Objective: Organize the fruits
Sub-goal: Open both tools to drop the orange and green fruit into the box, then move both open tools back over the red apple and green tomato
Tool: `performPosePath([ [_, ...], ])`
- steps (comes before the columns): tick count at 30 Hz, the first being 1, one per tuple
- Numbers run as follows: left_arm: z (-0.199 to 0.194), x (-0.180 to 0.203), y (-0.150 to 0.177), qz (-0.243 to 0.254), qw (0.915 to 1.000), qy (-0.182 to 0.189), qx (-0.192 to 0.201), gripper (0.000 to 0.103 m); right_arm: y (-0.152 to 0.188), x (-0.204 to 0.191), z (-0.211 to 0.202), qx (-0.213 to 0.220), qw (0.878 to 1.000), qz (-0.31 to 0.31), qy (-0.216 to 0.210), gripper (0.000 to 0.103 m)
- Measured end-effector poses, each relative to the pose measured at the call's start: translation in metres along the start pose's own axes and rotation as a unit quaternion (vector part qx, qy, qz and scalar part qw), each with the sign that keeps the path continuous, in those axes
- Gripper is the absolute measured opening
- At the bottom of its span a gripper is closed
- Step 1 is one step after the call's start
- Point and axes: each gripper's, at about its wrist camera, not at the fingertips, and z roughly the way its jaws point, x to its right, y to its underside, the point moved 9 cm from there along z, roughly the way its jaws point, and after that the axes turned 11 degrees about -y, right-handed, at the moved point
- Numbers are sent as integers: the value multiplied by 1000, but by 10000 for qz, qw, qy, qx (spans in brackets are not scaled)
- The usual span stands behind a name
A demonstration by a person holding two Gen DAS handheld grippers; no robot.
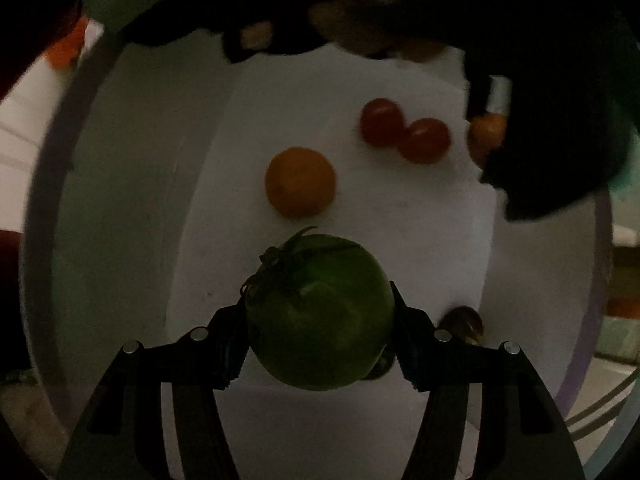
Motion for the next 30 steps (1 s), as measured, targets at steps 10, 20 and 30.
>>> performPosePath([
  [10,11,3,7,-213,9997,144,-54,56,-2,-4,8,-236,9997,-7,58,60],
  [20,-67,-55,27,-1244,9870,-815,609,82,3,-2,-93,1350,9894,-89,527,75],
  [30,-294,-41,-34,-1635,9210,-1541,3184,101,148,87,-299,4188,8782,1918,1290,87],
])
